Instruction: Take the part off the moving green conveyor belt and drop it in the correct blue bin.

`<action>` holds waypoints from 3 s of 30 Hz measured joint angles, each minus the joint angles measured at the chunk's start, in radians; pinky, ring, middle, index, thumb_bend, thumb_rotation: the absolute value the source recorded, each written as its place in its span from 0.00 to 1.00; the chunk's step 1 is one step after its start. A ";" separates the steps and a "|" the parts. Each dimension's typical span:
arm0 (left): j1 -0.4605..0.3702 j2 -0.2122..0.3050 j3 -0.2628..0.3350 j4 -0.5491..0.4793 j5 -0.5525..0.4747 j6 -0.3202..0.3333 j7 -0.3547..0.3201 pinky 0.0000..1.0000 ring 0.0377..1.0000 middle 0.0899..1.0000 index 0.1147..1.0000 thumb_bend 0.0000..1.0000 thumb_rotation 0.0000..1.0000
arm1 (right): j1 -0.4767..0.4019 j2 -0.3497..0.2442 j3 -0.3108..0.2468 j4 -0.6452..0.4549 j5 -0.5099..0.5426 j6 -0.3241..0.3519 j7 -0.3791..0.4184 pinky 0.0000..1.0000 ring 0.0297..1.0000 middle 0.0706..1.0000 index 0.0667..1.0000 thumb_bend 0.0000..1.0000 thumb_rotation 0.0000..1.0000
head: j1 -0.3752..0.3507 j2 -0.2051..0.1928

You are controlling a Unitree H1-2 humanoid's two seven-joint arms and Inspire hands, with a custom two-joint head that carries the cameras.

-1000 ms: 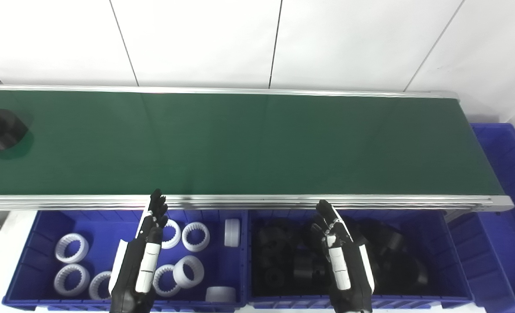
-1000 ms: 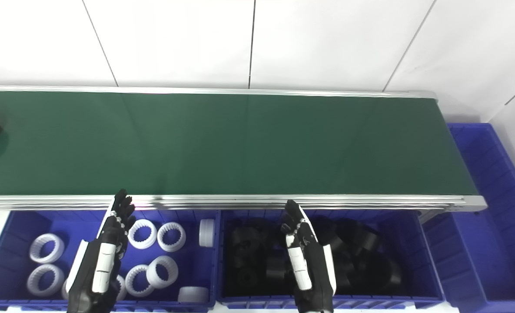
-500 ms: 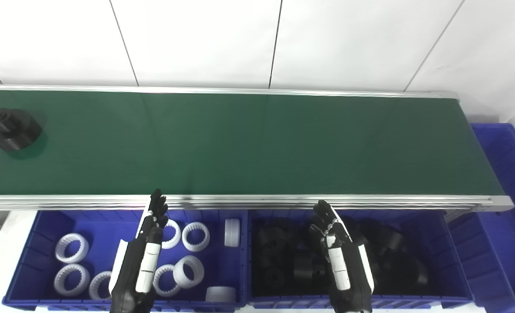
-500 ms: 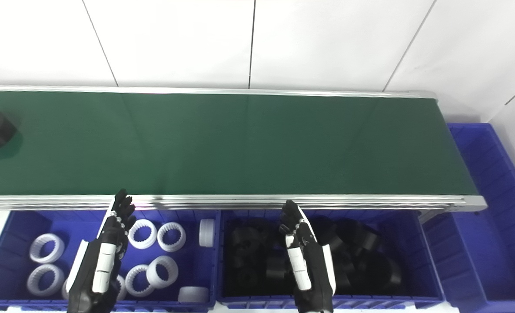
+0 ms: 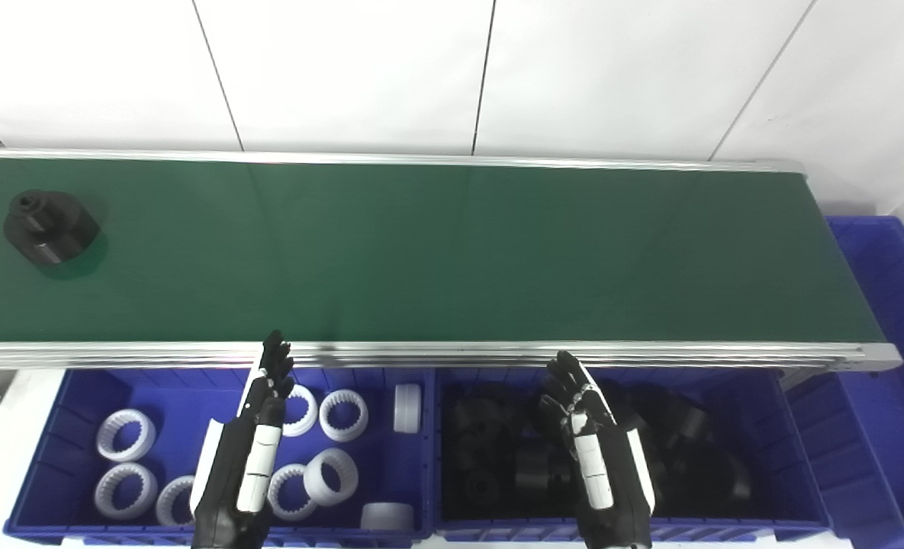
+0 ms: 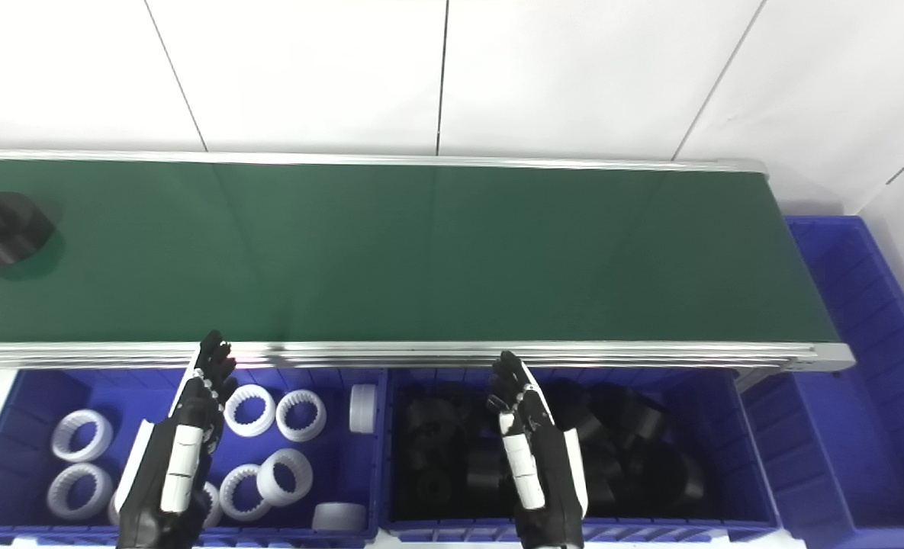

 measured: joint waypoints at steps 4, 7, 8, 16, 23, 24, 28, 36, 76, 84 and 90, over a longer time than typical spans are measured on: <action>-0.001 0.000 0.000 0.000 0.001 0.000 0.000 1.00 1.00 1.00 1.00 0.63 0.97 | -0.001 0.000 0.000 0.000 0.001 0.000 0.000 0.86 0.90 0.89 0.91 0.80 0.86 | 0.009 -0.008; -0.001 -0.002 -0.001 0.000 0.001 0.000 0.001 1.00 1.00 1.00 1.00 0.64 0.96 | -0.002 -0.002 -0.001 0.000 0.002 0.000 0.000 0.87 0.90 0.89 0.91 0.80 0.86 | 0.018 -0.018; 0.000 -0.004 -0.001 0.001 0.001 0.000 0.003 1.00 1.00 1.00 1.00 0.63 0.96 | -0.002 -0.004 -0.001 0.001 0.004 0.000 0.000 0.87 0.91 0.90 0.91 0.80 0.87 | 0.041 -0.040; 0.003 -0.017 -0.015 0.066 0.037 -0.028 0.012 0.93 0.95 1.00 1.00 0.61 0.94 | -0.010 -0.027 -0.021 0.050 0.044 -0.002 0.019 0.92 0.93 0.92 0.93 0.77 0.88 | 0.130 -0.117; -0.006 -0.032 -0.041 0.115 0.096 -0.078 0.037 0.88 0.93 0.98 1.00 0.57 0.92 | -0.029 -0.047 -0.040 0.095 0.069 -0.015 0.025 0.96 0.95 0.94 0.95 0.75 0.89 | 0.164 -0.150; -0.008 -0.034 -0.044 0.120 0.102 -0.083 0.042 0.87 0.92 0.98 1.00 0.56 0.92 | -0.030 -0.048 -0.042 0.103 0.072 -0.015 0.027 0.96 0.95 0.94 0.95 0.74 0.90 | 0.175 -0.162; -0.012 -0.044 -0.049 0.146 0.113 -0.098 0.048 0.85 0.90 0.96 1.00 0.56 0.91 | -0.033 -0.052 -0.048 0.117 0.079 -0.019 0.042 0.96 0.96 0.94 0.97 0.69 0.91 | 0.193 -0.176; -0.014 -0.051 -0.051 0.151 0.117 -0.102 0.061 0.82 0.88 0.95 1.00 0.56 0.90 | -0.045 -0.057 -0.063 0.140 0.086 -0.034 0.057 0.98 0.97 0.94 0.98 0.67 0.93 | 0.210 -0.179; -0.038 -0.081 -0.062 0.165 0.131 -0.069 0.083 0.82 0.86 0.95 1.00 0.55 0.87 | -0.060 -0.075 -0.090 0.110 -0.109 -0.064 0.042 0.76 0.86 0.91 0.96 0.86 0.72 | 0.213 -0.121; -0.052 -0.064 -0.056 0.153 0.120 -0.051 0.066 0.85 0.88 0.97 1.00 0.54 0.89 | -0.098 -0.076 -0.085 -0.062 -0.262 -0.050 0.017 0.76 0.88 0.92 0.96 0.89 0.64 | 0.164 -0.097; -0.078 -0.062 -0.057 0.173 0.112 -0.051 0.065 0.85 0.89 0.98 1.00 0.56 0.90 | -0.227 -0.095 -0.094 -0.096 -0.326 0.039 0.020 0.77 0.89 0.93 0.96 0.90 0.60 | 0.150 -0.092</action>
